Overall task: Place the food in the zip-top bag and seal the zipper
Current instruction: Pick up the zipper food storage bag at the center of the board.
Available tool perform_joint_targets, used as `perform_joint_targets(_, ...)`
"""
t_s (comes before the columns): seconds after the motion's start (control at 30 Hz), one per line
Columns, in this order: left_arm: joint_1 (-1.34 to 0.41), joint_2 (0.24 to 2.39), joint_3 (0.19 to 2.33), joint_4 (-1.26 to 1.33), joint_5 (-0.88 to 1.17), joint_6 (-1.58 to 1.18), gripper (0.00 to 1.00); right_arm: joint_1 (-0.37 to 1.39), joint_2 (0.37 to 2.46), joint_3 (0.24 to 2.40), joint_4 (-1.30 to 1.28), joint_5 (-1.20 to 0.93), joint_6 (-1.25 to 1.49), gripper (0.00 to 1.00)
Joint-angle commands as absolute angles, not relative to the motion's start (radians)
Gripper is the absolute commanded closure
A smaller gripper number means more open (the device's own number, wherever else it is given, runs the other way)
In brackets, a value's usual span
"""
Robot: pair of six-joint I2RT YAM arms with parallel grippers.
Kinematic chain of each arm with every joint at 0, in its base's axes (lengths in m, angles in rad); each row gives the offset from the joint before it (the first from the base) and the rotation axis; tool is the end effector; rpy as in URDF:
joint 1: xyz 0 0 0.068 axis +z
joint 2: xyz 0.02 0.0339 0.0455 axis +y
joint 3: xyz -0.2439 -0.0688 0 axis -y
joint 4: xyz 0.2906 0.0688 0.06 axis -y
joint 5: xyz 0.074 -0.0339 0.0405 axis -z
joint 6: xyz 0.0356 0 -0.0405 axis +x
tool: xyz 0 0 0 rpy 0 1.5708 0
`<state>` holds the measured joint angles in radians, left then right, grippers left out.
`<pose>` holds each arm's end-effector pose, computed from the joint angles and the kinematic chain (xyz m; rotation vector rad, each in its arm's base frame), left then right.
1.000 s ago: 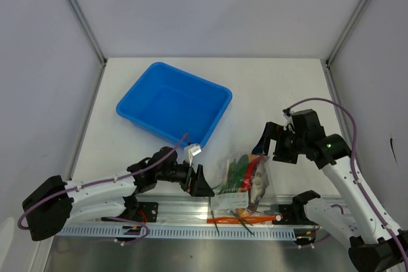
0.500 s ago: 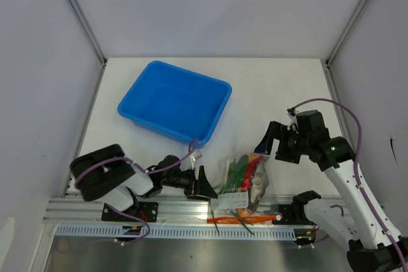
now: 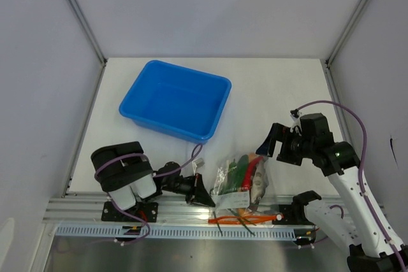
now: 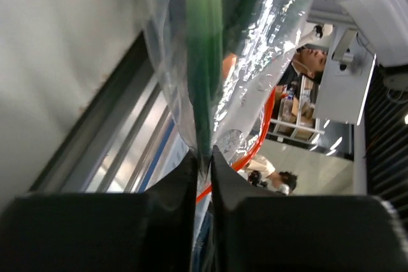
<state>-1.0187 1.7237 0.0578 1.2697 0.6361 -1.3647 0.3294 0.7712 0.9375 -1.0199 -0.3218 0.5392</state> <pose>0.0785 -0.1677 0.0200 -0.1055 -2.4673 1.7856 0.1786 0.0730 0.3096 0.1112 2.5173 0.7670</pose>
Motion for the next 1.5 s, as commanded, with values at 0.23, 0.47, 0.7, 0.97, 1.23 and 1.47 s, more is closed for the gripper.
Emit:
perform_joint_targets(0.23, -1.095, 1.450, 0.066, 1.326, 0.586, -1.234, 0.99, 0.325, 0.767, 0.986, -1.017, -0.302, 0.508, 0.01)
perform_joint_targets(0.47, -1.098, 0.913, 0.378, 0.343, 0.399, -0.812, 1.00, 0.327, 0.732, 0.973, -0.967, -0.287, 0.416, 0.01)
perform_joint_targets(0.7, -0.916, 0.961, 0.624, 0.164, 0.523, -0.695, 1.00, 0.362, 0.680, 0.957, -0.850, -0.396, 0.411, 0.00)
perform_joint_targets(0.97, -0.822, 1.094, 0.751, 0.238, 0.603, -0.724, 1.00, 0.452, 0.638, 0.939, -0.822, -0.423, 0.382, 0.01)
perform_joint_targets(1.23, -0.747, 1.250, 1.001, 0.264, 0.687, -0.726, 1.00, 0.502, 0.653, 0.948, -0.790, -0.448, 0.353, 0.05)
perform_joint_targets(1.47, -0.712, 1.368, 1.153, 0.354, 0.710, -0.822, 1.00, 0.503, 0.632, 0.957, -0.799, -0.402, 0.278, 0.01)
